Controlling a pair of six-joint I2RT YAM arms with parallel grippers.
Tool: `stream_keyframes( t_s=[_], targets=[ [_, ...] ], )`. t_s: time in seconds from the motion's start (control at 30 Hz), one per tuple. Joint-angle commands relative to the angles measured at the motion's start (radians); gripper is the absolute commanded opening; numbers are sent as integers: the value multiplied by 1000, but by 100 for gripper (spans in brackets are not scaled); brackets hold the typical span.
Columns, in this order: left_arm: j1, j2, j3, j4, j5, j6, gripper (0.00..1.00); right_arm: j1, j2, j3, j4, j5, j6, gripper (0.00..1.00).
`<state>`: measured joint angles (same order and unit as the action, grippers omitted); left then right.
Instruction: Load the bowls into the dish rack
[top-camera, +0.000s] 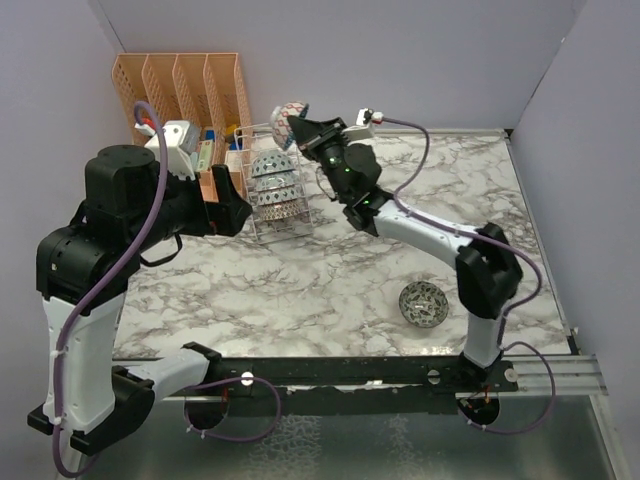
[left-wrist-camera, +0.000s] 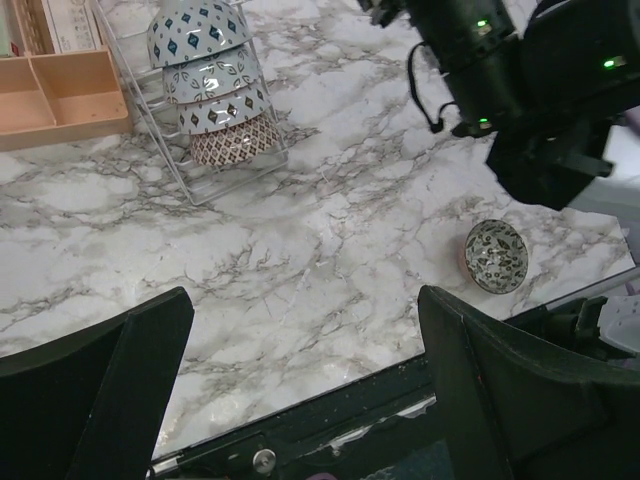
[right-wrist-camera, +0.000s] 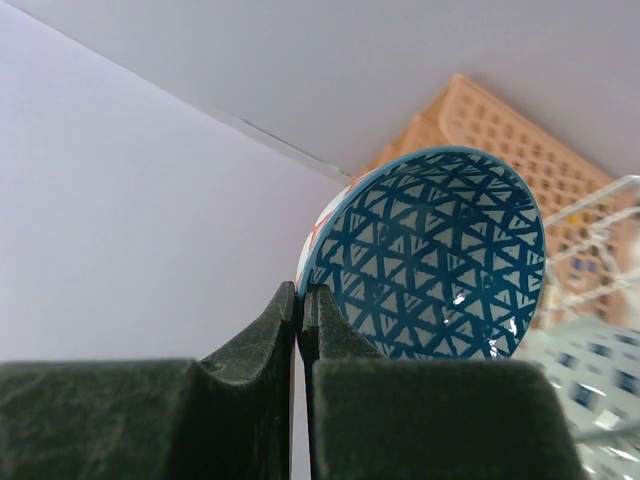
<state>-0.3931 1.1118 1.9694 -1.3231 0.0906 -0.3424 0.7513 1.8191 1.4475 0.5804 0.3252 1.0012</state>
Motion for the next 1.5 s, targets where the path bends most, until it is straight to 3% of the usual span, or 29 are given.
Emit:
stream_keyframes(
  t_s=[0.0,0.17,0.53,1.47],
  targets=[
    [-3,-23,37,-38,5,22,98,58,180,181,394,163,78,1],
    [-3,-34,55,-62,2,45,98,98,367,355,410,259,125,1],
    [-3,-39,62,-93,-5,102,98,135,541,429,436,364,338,1],
    [-23,-37,39,-87,-21,126,99,157,525,306,249,444,649,1]
  ],
)
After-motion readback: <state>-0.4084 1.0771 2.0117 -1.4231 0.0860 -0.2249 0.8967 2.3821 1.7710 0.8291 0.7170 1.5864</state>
